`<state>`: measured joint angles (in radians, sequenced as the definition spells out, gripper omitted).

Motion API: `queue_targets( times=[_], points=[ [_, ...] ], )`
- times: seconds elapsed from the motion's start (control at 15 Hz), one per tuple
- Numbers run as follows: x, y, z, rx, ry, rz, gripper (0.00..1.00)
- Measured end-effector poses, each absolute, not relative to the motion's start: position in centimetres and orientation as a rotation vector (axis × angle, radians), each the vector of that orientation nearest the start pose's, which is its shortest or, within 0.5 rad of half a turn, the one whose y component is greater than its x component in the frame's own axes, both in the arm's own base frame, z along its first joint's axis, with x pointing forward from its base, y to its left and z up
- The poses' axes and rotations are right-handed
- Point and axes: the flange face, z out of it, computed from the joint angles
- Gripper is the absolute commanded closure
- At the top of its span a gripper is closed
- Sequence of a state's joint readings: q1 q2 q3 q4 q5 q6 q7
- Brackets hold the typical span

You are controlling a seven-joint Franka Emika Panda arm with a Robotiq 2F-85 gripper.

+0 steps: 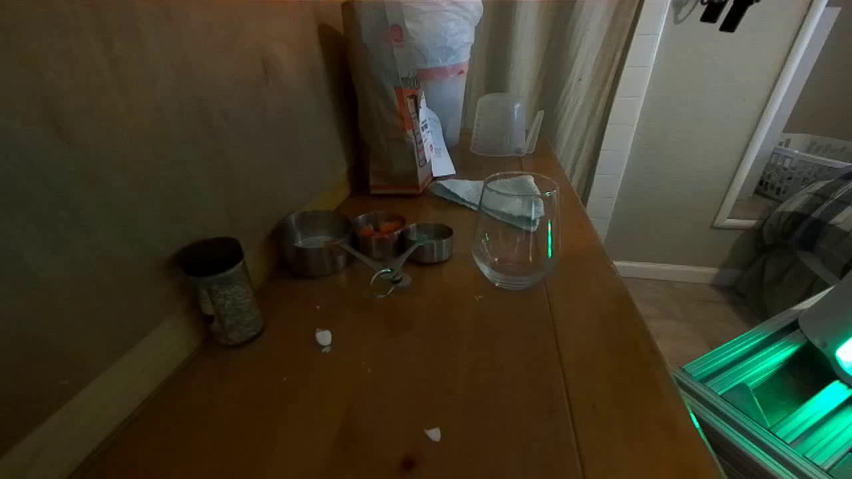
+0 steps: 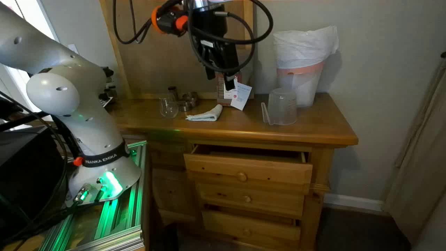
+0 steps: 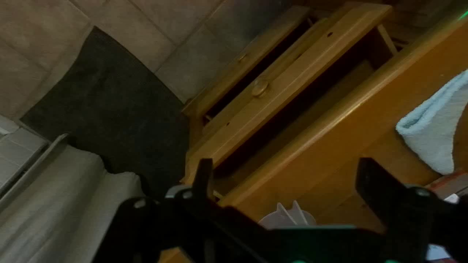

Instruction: Unfold the white towel

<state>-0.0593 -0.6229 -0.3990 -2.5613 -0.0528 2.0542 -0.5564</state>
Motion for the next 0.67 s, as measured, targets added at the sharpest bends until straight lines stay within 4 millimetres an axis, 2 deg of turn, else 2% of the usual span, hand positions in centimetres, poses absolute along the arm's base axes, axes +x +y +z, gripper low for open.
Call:
queue_targets(
  times=[0.53,0.67],
  points=[
    [33.53,-17.28,46.24,-2.995,-0.272,-0.232,0.0],
    [33.71,-16.74,46.38,-2.999,-0.317,-0.232,0.0]
  ],
)
